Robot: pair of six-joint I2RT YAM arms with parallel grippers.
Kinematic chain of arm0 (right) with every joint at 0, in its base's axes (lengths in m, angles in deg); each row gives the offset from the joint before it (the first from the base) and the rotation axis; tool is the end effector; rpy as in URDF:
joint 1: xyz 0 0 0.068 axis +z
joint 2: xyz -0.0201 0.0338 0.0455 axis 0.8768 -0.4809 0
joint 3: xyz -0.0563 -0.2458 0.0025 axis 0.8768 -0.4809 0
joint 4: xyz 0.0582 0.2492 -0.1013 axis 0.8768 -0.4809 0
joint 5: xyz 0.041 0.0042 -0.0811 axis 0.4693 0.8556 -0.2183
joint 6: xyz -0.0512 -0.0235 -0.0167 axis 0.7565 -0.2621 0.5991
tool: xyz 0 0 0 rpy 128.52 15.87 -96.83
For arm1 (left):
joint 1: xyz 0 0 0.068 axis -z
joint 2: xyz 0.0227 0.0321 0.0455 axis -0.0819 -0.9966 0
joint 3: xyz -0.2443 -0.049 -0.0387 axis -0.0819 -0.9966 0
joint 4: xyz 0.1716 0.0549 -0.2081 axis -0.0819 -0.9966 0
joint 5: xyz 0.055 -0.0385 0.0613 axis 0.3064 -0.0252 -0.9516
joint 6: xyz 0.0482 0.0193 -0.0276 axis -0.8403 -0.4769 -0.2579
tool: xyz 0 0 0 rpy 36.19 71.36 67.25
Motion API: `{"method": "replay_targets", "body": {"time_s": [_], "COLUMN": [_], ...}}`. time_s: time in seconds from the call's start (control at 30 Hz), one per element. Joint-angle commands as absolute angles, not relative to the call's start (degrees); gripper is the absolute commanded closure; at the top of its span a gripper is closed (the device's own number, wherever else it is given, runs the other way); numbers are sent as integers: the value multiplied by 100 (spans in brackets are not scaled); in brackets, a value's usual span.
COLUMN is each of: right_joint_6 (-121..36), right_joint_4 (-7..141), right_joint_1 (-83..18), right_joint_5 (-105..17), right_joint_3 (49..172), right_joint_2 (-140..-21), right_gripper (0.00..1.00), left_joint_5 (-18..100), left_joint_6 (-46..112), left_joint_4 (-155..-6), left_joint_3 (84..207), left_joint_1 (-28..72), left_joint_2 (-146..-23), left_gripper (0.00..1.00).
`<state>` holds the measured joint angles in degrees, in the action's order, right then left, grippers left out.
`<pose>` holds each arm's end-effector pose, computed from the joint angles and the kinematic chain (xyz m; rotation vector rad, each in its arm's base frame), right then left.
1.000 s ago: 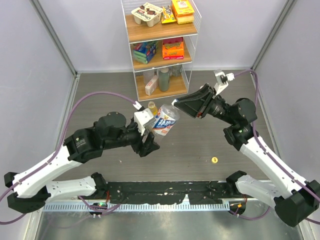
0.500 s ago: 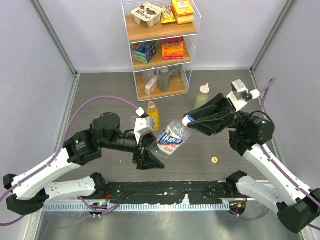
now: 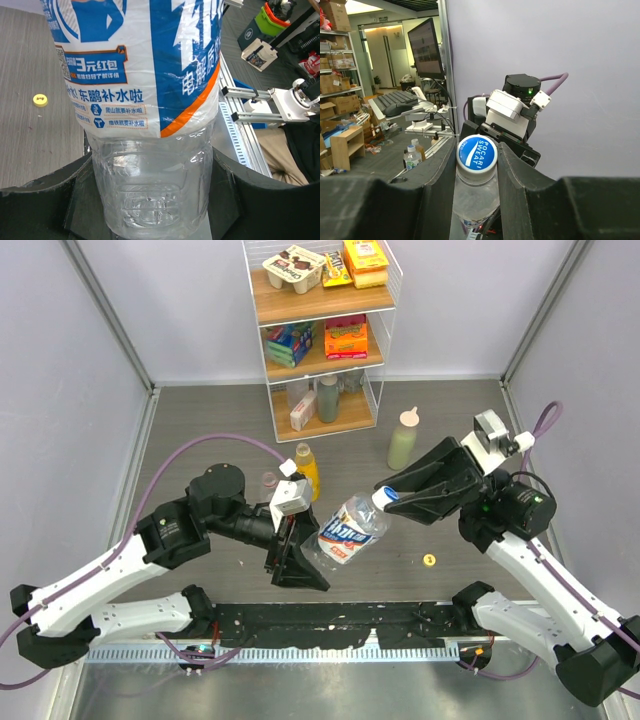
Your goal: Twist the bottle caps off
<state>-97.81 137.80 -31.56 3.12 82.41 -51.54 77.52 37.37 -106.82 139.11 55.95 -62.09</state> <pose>0.1343 0.1167 0.4344 -0.9161 0.7212 1.6416 0.0798 -0.2030 0.4010 1.3263 1.5453 -1.5942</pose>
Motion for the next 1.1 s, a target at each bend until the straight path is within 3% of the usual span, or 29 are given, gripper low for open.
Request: {"method": "replay_targets", "body": {"time_s": [0.0,0.23,0.5,0.83,1.07], "right_joint_6": [-9503,-8898,-7755,-7402,-7612], "right_joint_4": [13300,12432,10682,9004,8211], "right_joint_1": [-3146,-3146,-3137,-3146,-3146], "right_joint_5": [298,-53,-993,-2250,-2673], "right_joint_3": [8241,8258,8346,8759,9146], "right_joint_2": [-5128,-4724,-4196,-4441,-5082], "right_gripper": [76,37,13,2,1], "left_joint_5": [7850,6910,5680,3694,2577], "left_joint_6": [3442,3108,2826,2651,2449], "left_joint_4": [-10254,-10974,-11634,-12109,-12478], "left_joint_3": [13980,13971,13848,14094,14463], "left_joint_1": [5656,5656,5656,5657,5656], "left_joint_2": [-6069,-5867,-5577,-5700,-6191], "left_gripper": [100,100,100,100,100]}}
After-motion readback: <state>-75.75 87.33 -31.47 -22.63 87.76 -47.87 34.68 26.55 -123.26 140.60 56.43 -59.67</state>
